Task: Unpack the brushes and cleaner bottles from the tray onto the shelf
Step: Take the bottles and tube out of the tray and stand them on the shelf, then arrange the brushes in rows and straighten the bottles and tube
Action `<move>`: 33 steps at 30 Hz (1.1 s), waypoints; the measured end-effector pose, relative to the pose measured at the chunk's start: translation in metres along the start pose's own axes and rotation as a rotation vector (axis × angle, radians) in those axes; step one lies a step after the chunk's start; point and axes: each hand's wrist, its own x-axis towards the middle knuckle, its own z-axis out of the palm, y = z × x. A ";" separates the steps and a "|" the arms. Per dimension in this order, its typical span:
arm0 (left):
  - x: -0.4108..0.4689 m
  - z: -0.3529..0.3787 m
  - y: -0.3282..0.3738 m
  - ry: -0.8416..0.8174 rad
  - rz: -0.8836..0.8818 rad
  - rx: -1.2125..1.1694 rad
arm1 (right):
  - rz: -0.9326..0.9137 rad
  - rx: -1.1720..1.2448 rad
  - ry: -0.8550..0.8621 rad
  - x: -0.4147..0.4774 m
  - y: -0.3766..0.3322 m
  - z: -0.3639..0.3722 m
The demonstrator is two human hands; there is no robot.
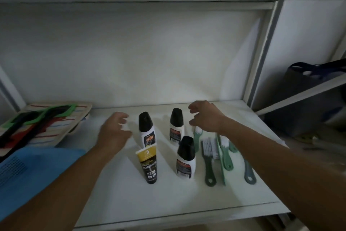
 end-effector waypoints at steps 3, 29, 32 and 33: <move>-0.038 -0.020 0.025 0.285 0.065 0.045 | -0.001 0.059 0.133 -0.039 0.026 -0.024; -0.181 0.223 0.113 -0.430 0.271 0.707 | 0.329 -0.264 0.094 -0.136 0.150 0.010; -0.192 0.225 0.122 -0.498 0.334 0.746 | 0.377 -0.272 0.079 -0.146 0.153 0.009; -0.195 0.226 0.121 -0.524 0.353 0.768 | 0.392 -0.285 0.059 -0.150 0.153 0.008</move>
